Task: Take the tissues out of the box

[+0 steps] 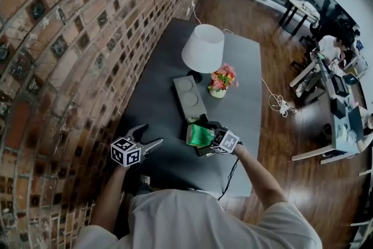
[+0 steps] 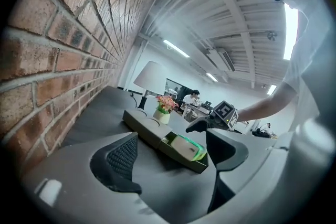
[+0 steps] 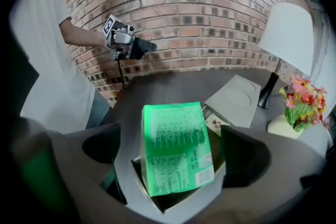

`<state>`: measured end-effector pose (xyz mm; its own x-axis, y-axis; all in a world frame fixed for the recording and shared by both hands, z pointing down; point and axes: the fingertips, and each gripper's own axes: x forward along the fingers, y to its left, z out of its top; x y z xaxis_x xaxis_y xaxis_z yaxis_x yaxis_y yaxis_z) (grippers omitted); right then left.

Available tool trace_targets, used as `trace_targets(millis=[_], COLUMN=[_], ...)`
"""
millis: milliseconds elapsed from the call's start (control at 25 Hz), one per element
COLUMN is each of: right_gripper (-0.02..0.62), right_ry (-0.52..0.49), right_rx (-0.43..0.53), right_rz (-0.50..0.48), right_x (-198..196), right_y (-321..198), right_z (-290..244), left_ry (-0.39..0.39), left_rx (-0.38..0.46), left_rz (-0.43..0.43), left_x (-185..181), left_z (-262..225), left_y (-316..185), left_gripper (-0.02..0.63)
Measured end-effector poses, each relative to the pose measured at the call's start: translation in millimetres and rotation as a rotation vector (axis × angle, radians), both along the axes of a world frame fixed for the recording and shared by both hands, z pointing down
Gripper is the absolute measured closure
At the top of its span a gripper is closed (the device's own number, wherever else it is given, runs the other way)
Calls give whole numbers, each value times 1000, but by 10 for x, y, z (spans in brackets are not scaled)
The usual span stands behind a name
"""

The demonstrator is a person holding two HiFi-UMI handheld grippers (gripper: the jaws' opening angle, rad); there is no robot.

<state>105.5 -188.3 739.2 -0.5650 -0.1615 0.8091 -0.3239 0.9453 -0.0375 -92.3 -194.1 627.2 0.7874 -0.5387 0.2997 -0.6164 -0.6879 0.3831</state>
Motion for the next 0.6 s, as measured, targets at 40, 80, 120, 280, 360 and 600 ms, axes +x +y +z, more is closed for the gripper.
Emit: trace_targets(millis=[40,80,120,280,360,600], right_gripper=[-8,-8,-8,-8,-8,-2], right_ry=[7,14,20,48,58,94], right_rx=[-3,-5,-4,7,-2,-5], right_rz=[-5,-9,-12,-22,-28,-44], right_x=[-15,-34,-56,-141,-185,-274], right_y=[-7,-18,-33,-109,-113,-148], right_z=[29,53,73,167,195,251], left_ry=[0,0,-1,-29,-64,-86], left_rx=[9,18,29,85,119,180], left_rz=[-9,-19,-29,-73,-97,-148], left_x=[-5,-11,-17,-48,-73,-122], left_z=[-12,-24,-38,-87,-97,-184], left_y=[9,14,16,16,18,30], left_gripper=[197,186,162,116,89,91])
